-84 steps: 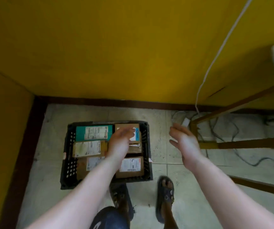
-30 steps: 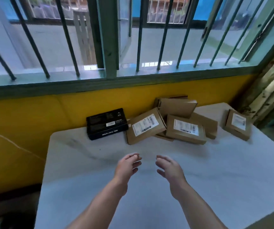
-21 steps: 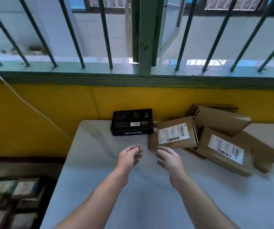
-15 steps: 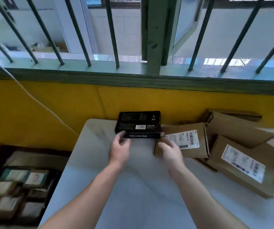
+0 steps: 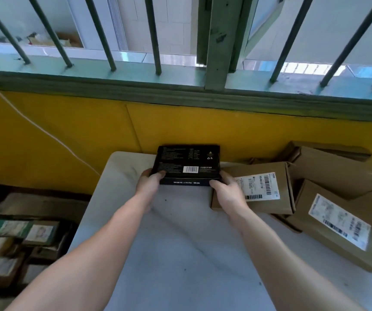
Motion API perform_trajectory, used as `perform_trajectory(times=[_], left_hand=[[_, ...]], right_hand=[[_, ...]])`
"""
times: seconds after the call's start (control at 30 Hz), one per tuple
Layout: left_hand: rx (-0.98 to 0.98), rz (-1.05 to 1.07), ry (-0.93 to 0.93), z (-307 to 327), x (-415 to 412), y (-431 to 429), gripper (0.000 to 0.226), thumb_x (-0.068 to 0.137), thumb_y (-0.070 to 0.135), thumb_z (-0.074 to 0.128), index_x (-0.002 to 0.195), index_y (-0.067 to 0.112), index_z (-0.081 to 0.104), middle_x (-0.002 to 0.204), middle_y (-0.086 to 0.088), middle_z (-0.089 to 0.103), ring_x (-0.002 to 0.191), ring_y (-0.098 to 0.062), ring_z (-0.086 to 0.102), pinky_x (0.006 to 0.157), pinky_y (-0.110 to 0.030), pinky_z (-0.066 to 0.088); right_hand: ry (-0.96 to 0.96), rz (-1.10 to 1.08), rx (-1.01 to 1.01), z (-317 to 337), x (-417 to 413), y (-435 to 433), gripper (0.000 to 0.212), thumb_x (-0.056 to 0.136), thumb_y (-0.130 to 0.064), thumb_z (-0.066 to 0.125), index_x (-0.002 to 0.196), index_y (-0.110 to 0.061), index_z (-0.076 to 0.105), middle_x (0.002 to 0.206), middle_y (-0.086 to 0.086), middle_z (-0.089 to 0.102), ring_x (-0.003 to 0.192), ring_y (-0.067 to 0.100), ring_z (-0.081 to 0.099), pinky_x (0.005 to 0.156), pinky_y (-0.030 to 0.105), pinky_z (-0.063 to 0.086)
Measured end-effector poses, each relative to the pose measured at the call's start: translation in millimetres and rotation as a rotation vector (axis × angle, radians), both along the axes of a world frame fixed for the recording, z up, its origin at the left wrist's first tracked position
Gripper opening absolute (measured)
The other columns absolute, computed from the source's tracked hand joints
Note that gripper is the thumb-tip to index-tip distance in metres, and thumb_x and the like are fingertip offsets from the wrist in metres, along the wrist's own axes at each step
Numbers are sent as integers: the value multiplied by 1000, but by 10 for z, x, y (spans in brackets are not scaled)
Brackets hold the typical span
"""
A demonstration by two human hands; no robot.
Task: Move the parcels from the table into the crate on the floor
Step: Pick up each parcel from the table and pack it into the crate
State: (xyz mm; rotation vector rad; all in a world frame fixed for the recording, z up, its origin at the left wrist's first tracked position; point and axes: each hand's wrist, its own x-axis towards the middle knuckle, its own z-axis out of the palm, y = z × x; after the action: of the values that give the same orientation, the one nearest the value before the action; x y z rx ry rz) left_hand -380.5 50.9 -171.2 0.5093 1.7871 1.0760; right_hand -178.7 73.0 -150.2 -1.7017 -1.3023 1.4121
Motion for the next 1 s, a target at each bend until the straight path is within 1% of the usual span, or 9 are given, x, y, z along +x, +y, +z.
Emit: perform_trajectory(times=[0.13, 0.27, 0.37, 0.47, 0.57, 0.67, 0.77, 0.87, 1.0], left_hand=[[75, 47, 23, -2, -126, -221, 39, 97, 26, 57, 134, 15, 51, 122, -2, 62, 107, -17, 56, 89, -28, 43], [133, 87, -117, 71, -155, -463, 15, 100, 26, 55, 112, 17, 54, 118, -8, 65, 99, -13, 63, 82, -26, 50], [170, 88, -125, 122, -182, -697, 19, 98, 18, 58, 117, 16, 55, 125, -11, 64, 112, -23, 62, 101, -39, 50], [200, 16, -138, 168, -190, -894, 45, 96, 0, 55, 138, 14, 50, 131, -9, 62, 122, -25, 58, 109, -44, 44], [270, -46, -147, 256, -228, -1132, 53, 91, -14, 47, 134, 17, 57, 128, -6, 66, 121, -22, 59, 106, -41, 46], [304, 18, -222, 323, -237, -1280, 37, 98, -3, 41, 114, 21, 64, 118, -3, 70, 116, -22, 61, 102, -39, 48], [337, 90, -337, 367, -194, -1373, 26, 103, 23, 39, 103, 18, 64, 97, 0, 75, 108, -22, 62, 95, -37, 48], [365, 75, -423, 411, -177, -1433, 38, 105, 42, 35, 106, 23, 68, 96, 5, 77, 108, -15, 63, 95, -33, 46], [365, 30, -436, 459, -179, -1532, 33, 103, 34, 39, 118, 24, 66, 110, 4, 75, 115, -12, 60, 97, -32, 41]], right_hand=[[82, -88, 60, 37, 14, -185, 38, 91, -13, 59, 128, -20, 60, 117, -6, 65, 109, 13, 58, 93, 27, 42], [145, -169, 54, 91, 42, -391, 28, 94, -22, 60, 122, -27, 59, 108, -12, 63, 97, 2, 58, 74, 17, 41], [180, -225, 49, 119, 50, -604, 18, 94, -19, 60, 110, -27, 58, 100, -18, 62, 92, -6, 55, 66, 11, 39], [213, -267, 41, 180, 80, -753, 16, 95, -19, 58, 110, -25, 61, 110, -8, 66, 99, 4, 60, 81, 21, 48], [292, -327, 2, 303, 85, -903, 24, 97, -22, 53, 116, -17, 66, 121, 2, 68, 115, 19, 61, 105, 39, 45], [326, -358, -21, 402, 106, -1035, 26, 97, -28, 50, 106, -19, 73, 111, -2, 74, 107, 15, 65, 97, 34, 46], [349, -360, -16, 464, 106, -1178, 29, 101, -31, 44, 97, -22, 71, 105, -8, 74, 98, 8, 65, 85, 29, 44], [393, -385, 0, 492, 112, -1310, 26, 102, -28, 42, 103, -22, 68, 106, -7, 74, 102, 9, 65, 90, 30, 46], [483, -431, 26, 491, 153, -1474, 18, 99, -20, 51, 106, -20, 68, 111, 1, 74, 104, 13, 67, 86, 30, 51]])
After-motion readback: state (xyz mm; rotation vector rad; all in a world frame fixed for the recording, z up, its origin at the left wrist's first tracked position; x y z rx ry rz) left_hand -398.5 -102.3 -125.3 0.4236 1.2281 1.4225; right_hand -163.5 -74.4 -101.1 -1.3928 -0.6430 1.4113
